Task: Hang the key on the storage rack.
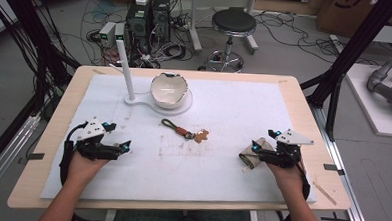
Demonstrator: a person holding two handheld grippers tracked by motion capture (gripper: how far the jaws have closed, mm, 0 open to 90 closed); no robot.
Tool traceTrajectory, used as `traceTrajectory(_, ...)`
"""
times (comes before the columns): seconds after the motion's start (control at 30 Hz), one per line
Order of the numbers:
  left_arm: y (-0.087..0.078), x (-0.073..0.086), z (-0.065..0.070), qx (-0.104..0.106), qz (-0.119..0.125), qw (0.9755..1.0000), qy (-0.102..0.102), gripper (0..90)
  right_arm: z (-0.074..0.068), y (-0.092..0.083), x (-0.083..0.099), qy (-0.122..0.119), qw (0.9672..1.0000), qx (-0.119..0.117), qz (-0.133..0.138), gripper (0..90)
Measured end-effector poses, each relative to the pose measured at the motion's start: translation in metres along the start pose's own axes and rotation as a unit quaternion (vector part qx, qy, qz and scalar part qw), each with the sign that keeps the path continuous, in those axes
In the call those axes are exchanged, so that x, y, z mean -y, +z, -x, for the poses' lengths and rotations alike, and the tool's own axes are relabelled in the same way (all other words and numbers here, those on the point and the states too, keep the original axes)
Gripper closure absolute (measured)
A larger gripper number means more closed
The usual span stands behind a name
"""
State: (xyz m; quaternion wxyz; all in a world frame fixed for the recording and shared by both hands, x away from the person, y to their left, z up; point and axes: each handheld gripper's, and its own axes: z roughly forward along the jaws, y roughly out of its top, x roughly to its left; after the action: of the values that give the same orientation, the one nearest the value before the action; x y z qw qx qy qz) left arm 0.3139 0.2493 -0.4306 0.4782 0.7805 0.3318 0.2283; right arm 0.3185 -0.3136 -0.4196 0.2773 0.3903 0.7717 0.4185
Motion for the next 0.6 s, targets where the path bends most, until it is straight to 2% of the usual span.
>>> traceTrajectory(0.43, -0.001, 0.001, 0.004, 0.004, -0.003, 1.0, 0.002, 15.0, -0.003, -0.001, -0.002, -0.006, 1.0, -0.006, 0.002, 25.8)
traceTrajectory(0.6, -0.006, 0.003, 0.003, -0.001, -0.001, 1.0, -0.002, 15.0, -0.009, 0.007, -0.012, -0.018, 0.9996, -0.021, 0.002, 25.8)
